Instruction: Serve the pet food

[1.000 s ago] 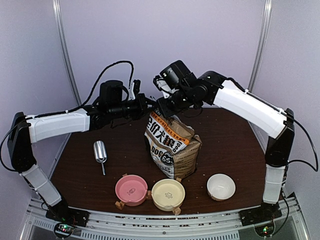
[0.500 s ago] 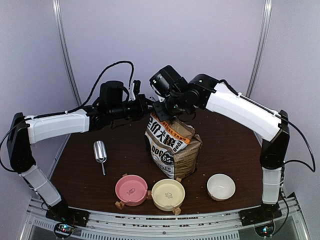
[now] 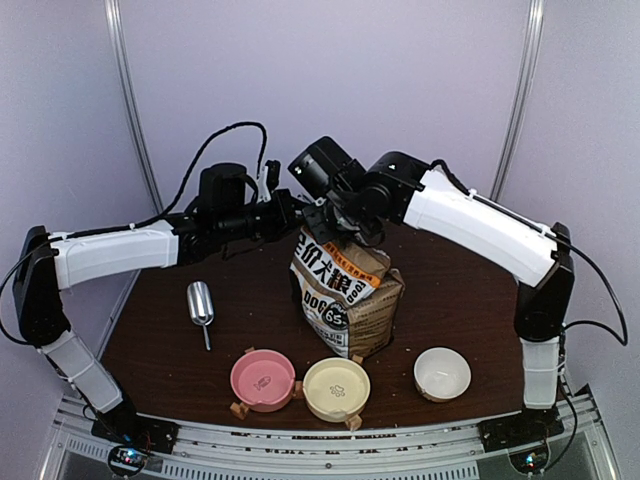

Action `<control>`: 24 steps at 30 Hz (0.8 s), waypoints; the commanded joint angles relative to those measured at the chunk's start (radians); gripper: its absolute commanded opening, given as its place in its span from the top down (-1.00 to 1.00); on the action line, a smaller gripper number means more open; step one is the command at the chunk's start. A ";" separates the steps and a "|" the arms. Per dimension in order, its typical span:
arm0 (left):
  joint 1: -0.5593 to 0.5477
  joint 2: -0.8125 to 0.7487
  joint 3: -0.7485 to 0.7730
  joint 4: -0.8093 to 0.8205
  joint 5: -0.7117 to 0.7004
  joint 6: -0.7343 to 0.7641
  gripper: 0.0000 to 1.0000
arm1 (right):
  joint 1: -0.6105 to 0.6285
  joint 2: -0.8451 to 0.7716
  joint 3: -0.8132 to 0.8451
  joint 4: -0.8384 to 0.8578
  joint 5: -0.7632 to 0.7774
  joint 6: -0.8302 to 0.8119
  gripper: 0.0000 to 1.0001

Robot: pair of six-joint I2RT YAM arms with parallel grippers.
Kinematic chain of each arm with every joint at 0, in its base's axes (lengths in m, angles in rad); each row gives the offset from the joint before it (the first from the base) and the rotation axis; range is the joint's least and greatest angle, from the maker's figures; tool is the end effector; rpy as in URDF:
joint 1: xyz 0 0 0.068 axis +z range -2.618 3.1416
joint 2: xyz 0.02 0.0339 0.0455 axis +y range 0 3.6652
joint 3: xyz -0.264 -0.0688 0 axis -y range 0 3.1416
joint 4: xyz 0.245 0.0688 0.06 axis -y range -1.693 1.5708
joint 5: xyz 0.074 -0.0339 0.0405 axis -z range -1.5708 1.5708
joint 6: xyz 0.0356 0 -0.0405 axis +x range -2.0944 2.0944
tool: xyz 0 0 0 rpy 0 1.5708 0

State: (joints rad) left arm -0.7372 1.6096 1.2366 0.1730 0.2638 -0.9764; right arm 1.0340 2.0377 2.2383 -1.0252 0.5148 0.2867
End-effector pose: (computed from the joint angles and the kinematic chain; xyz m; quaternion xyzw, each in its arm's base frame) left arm 0.2799 -0.2667 0.3224 -0.0089 0.7719 -0.5409 0.3340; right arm 0.2392 0.3676 0.3798 -0.2423 0.8723 0.0290 0.4238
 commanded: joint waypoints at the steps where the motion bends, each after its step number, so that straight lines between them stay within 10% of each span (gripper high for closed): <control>1: -0.004 -0.059 -0.027 -0.001 -0.010 0.029 1.00 | -0.059 0.019 0.035 -0.073 0.274 -0.011 1.00; 24: -0.004 -0.152 -0.003 -0.116 -0.059 0.082 1.00 | -0.126 -0.065 0.025 -0.006 0.051 -0.005 1.00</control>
State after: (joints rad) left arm -0.7414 1.5478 1.2041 0.0925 0.2359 -0.9371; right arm 0.9623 2.0247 2.2654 -1.0325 0.5255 0.2771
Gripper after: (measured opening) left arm 0.010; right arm 0.008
